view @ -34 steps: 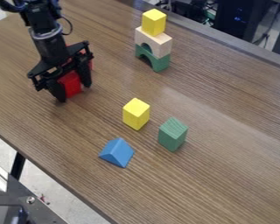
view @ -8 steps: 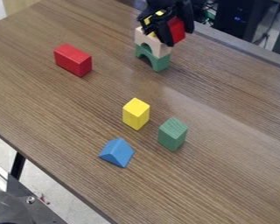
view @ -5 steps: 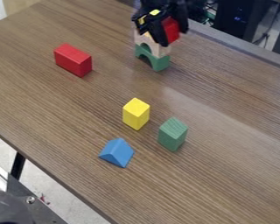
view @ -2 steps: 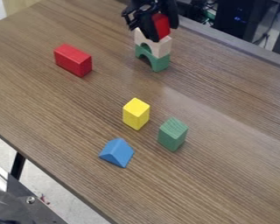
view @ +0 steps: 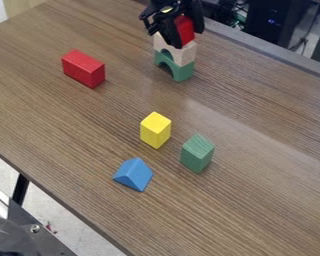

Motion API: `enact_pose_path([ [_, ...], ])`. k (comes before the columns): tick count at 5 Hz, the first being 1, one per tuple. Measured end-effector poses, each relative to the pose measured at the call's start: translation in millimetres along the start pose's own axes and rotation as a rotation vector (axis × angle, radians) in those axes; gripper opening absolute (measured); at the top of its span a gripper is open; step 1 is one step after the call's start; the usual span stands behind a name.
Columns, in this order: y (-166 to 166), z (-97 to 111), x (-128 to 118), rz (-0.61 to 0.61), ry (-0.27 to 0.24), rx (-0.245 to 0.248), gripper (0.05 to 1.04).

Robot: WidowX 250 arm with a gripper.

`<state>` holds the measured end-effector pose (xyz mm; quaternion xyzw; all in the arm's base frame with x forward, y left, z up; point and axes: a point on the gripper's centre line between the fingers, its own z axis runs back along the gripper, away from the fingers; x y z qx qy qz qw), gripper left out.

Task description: Put the red cube on top of the white arch

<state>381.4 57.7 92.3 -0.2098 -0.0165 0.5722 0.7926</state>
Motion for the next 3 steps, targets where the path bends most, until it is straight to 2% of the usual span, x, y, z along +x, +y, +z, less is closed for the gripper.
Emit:
enact_pose_path([
  [1,-2.0,-2.3,0.2,0.0,-0.014,-0.002,0.595],
  [2,-4.1,-4.1,1.8,-0.001,-0.028,-0.01,0.668],
  [3,-5.3,-8.1,2.2,0.0,-0.032,-0.012,0.952],
])
